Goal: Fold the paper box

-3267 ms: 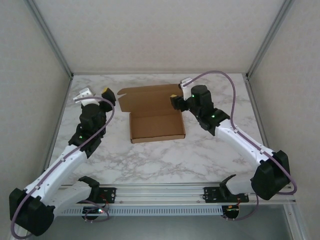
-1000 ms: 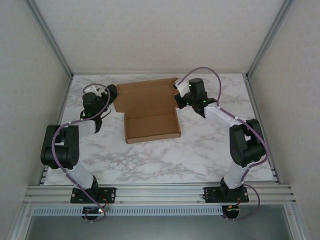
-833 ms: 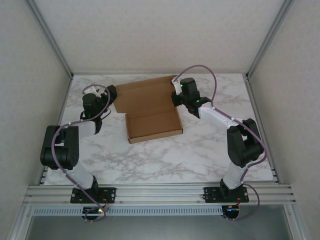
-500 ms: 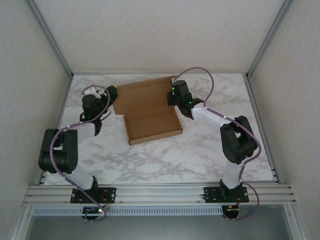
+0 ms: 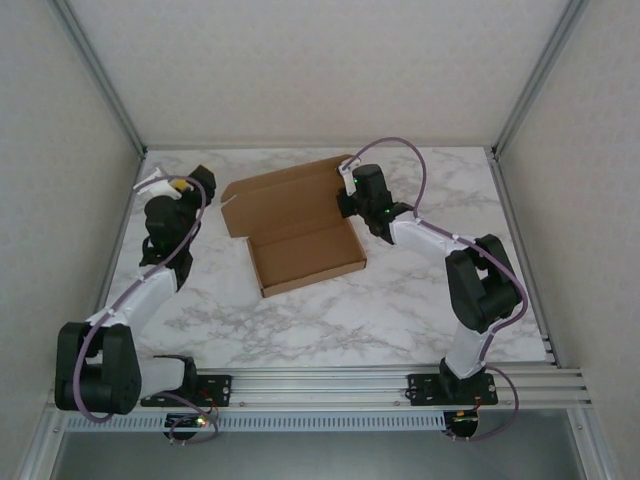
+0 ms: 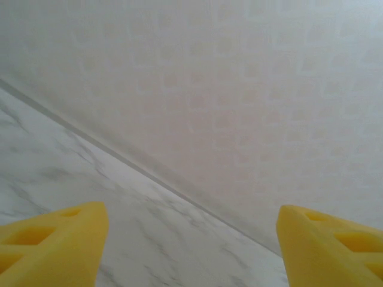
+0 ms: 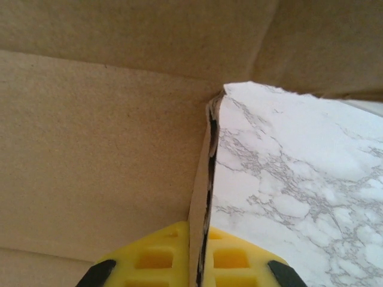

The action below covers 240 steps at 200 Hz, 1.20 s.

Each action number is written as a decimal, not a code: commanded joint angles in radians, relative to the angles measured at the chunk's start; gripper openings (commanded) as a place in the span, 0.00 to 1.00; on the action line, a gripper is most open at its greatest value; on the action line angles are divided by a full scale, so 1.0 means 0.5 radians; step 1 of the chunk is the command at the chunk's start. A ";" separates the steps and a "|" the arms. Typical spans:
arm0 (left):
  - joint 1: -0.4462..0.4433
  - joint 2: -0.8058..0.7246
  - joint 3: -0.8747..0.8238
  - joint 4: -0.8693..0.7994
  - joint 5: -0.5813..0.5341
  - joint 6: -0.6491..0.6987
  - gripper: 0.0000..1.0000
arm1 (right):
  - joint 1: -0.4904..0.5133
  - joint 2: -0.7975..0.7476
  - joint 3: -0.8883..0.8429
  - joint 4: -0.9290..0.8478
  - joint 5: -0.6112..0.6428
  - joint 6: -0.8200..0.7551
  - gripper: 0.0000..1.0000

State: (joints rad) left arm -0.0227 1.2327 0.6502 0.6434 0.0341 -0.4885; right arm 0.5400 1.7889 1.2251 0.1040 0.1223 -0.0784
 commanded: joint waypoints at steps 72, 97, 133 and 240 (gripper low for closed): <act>0.004 -0.307 -0.400 -0.246 0.394 0.787 0.66 | -0.125 -0.058 -0.068 0.006 -0.180 -0.119 0.04; -0.011 -0.283 -0.459 -0.184 0.593 0.896 0.68 | -0.139 -0.074 -0.123 0.043 -0.183 -0.104 0.04; -0.013 -0.064 -0.392 -0.078 0.804 1.127 0.69 | -0.146 -0.087 -0.147 0.052 -0.184 -0.086 0.04; -0.139 0.292 -0.222 0.191 0.993 1.388 0.29 | -0.143 -0.071 -0.111 -0.041 -0.192 -0.019 0.04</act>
State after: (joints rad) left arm -0.0753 1.3705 0.5213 0.6670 0.5098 0.1894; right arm 0.4747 1.7649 1.1728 0.1558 0.0242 -0.0978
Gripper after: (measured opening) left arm 0.382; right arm 0.060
